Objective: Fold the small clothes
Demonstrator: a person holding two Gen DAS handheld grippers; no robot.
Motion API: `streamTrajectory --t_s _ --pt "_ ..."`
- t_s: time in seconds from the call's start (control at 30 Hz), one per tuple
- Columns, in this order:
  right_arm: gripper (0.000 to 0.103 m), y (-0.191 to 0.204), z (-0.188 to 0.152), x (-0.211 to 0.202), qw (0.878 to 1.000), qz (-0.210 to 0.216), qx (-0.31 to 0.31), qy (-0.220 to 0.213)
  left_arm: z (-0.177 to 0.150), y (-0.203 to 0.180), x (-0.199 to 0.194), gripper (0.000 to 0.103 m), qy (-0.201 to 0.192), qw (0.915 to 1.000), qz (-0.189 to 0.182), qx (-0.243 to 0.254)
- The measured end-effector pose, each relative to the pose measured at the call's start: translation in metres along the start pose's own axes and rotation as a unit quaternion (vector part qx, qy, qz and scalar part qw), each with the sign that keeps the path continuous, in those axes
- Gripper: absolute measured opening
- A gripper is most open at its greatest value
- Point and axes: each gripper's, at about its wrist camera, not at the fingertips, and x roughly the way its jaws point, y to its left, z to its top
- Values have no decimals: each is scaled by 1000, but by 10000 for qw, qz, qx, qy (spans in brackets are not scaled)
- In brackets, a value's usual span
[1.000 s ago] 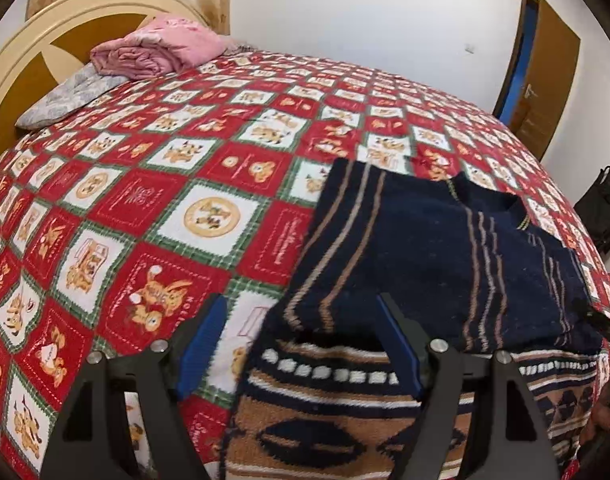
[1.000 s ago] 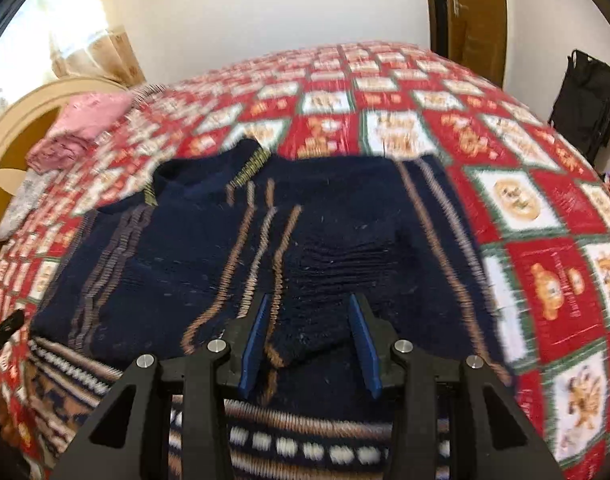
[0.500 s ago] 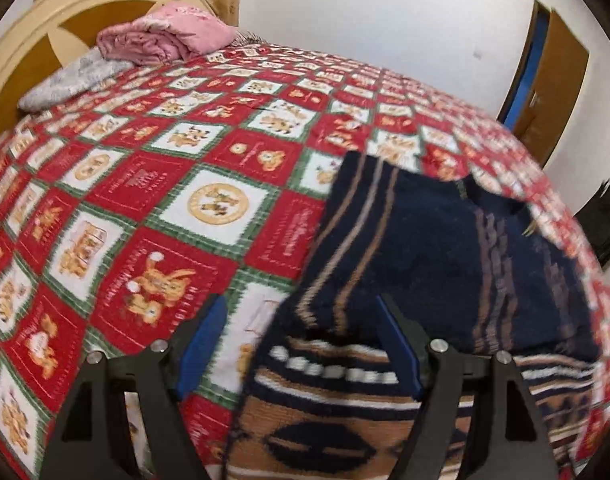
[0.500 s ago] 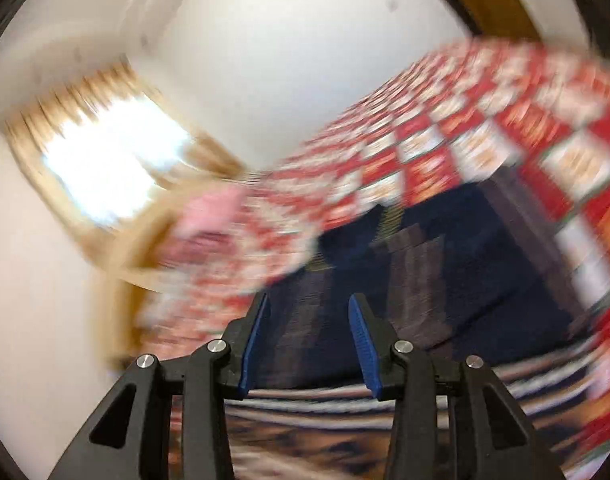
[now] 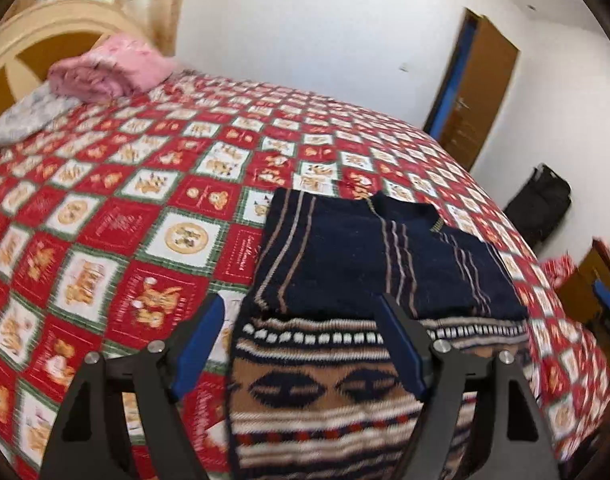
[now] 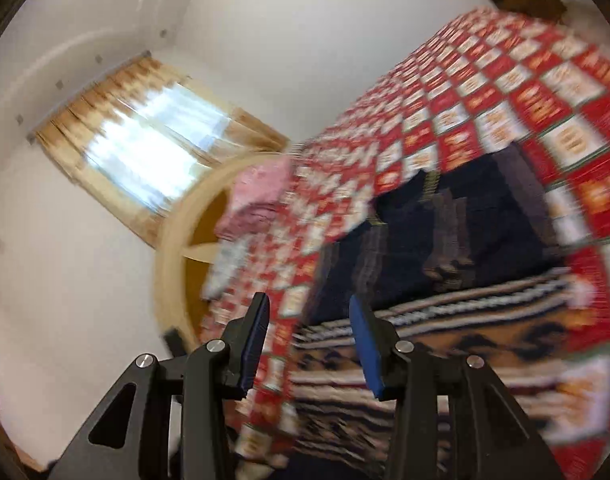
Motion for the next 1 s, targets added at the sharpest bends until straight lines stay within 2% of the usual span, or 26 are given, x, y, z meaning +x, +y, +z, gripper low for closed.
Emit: streamTrajectory --t_s 0.17,0.27,0.33,0.4,0.43,0.47,0.5,0.57,0.67,0.77,0.87,0.93,1.0 --pt "44 12 -16 -89 9928 -1077 -479 -190 -8 9 -38 83 -150 9991 -149 360" --pt "44 24 -22 -145 9757 -2041 -714 -354 -12 13 -56 83 -128 9979 -215 601" --pt "44 30 -25 -173 9681 -2362 -724 -416 -14 13 -66 83 -111 9961 -220 851" --pt "45 31 -32 -201 9645 -2569 -513 -340 -18 11 -76 83 -68 9932 -239 1139" --pt "49 28 -37 -209 9662 -2534 -367 -311 -21 11 -81 84 -37 9923 -276 1206" --pt "57 24 -44 -215 9709 -2362 -227 -309 -24 11 -84 87 18 9919 -343 1219" --pt "60 19 -54 -217 9777 -2077 -110 -285 -30 13 -85 90 139 9915 -466 1207" --pt "63 6 -74 -203 9858 -1680 74 -37 -44 12 -83 91 428 9896 -670 1200" --pt "63 -19 -110 -150 9874 -1370 400 685 -75 7 -75 91 970 9842 -779 1256" --pt "63 -43 -149 -93 9805 -1118 777 1414 -113 1 -73 91 1347 9776 -970 1292" --pt "63 -56 -182 -45 9699 -974 921 2032 -136 -2 -70 91 1632 9720 -1173 1214" --pt "63 -57 -195 -28 9650 -1014 870 2258 -145 -6 -63 91 1893 9675 -1229 1138" --pt "63 -60 -206 -17 9614 -1065 844 2393 -152 -8 -59 91 1962 9670 -1216 1081"
